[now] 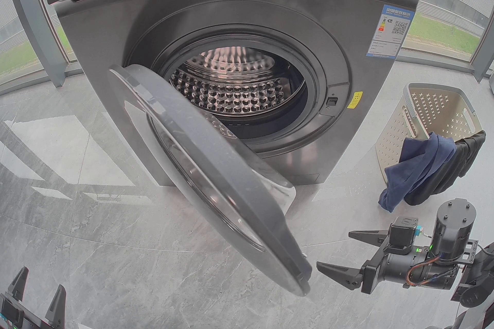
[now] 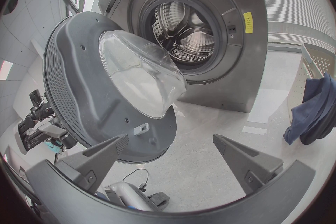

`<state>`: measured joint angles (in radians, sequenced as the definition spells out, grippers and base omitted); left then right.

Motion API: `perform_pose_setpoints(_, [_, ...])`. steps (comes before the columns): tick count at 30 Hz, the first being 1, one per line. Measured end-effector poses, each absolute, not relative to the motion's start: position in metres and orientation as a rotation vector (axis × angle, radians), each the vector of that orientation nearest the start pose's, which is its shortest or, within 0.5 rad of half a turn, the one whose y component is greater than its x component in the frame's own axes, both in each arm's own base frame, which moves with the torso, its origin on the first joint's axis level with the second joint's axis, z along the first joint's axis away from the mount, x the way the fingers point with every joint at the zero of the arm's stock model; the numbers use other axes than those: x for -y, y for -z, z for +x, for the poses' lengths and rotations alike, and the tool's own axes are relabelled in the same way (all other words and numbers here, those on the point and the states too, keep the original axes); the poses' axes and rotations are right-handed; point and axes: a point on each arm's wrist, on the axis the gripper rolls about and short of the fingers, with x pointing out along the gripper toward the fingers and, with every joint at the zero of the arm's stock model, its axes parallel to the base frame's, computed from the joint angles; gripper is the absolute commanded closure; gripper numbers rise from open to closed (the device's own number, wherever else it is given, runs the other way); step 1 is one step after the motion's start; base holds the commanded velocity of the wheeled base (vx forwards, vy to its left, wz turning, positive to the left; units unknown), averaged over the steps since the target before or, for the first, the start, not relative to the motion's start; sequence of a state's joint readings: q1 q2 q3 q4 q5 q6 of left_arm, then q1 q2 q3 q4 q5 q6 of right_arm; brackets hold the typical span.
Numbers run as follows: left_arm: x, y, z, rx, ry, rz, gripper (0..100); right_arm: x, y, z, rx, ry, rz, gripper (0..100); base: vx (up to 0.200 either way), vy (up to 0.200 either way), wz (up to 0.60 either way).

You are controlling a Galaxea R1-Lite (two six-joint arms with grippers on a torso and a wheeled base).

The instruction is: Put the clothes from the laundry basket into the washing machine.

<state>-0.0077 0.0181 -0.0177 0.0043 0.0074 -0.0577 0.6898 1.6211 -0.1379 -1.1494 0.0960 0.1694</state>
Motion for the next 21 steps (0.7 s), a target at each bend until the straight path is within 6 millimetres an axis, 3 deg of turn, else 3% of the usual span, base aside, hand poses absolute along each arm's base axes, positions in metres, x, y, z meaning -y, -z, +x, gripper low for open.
perform_pose_setpoints(2, [0.000, -0.080, -0.023, -0.005, 0.000, -0.058, 0, -0.131, -0.100, 0.155, -0.379, -0.751, 0.062, 0, -0.200, 0.000, 0.00])
perform_pose_setpoints(11, [0.000, -0.080, -0.023, -0.005, 0.000, -0.058, 0, -0.139, -0.108, 0.169, -0.294, -0.660, 0.112, 0, 0.000, 0.000, 0.00])
perform_pose_setpoints(21, [0.000, -0.080, -0.023, -0.005, -0.001, -0.058, 0, -0.162, -0.116, 0.223, -0.211, -0.538, 0.160, 0, 0.000, 0.000, 0.00])
